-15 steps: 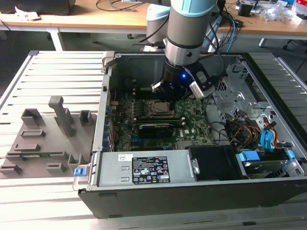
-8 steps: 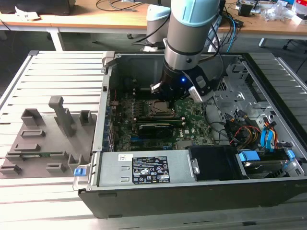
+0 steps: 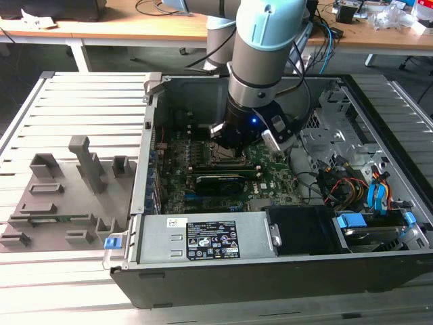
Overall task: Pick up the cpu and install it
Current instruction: 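Install the second cpu locking lever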
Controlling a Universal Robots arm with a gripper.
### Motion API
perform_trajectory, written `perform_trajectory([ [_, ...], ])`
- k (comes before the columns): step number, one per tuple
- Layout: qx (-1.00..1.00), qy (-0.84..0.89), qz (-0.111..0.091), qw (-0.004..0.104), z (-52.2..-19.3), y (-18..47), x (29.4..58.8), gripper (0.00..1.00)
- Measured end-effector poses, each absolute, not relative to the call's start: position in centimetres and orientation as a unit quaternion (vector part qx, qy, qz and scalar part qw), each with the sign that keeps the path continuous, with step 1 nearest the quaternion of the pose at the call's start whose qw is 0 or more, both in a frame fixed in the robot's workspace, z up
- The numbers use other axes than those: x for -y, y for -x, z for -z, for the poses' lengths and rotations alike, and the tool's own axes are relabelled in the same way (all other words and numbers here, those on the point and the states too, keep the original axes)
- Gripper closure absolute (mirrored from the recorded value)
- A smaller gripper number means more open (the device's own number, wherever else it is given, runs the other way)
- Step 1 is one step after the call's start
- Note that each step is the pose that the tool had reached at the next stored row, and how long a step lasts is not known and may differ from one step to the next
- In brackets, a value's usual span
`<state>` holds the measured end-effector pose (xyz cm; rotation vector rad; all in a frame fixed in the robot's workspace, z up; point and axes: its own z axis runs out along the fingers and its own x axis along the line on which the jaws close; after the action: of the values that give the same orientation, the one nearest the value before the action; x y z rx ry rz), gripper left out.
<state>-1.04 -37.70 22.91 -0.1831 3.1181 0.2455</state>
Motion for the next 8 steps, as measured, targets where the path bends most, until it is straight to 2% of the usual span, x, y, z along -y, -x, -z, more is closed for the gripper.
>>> perform_trajectory([
  [8,-0.995,0.058,-0.078,0.004,-21.87,1.21,37.70,0.89],
])
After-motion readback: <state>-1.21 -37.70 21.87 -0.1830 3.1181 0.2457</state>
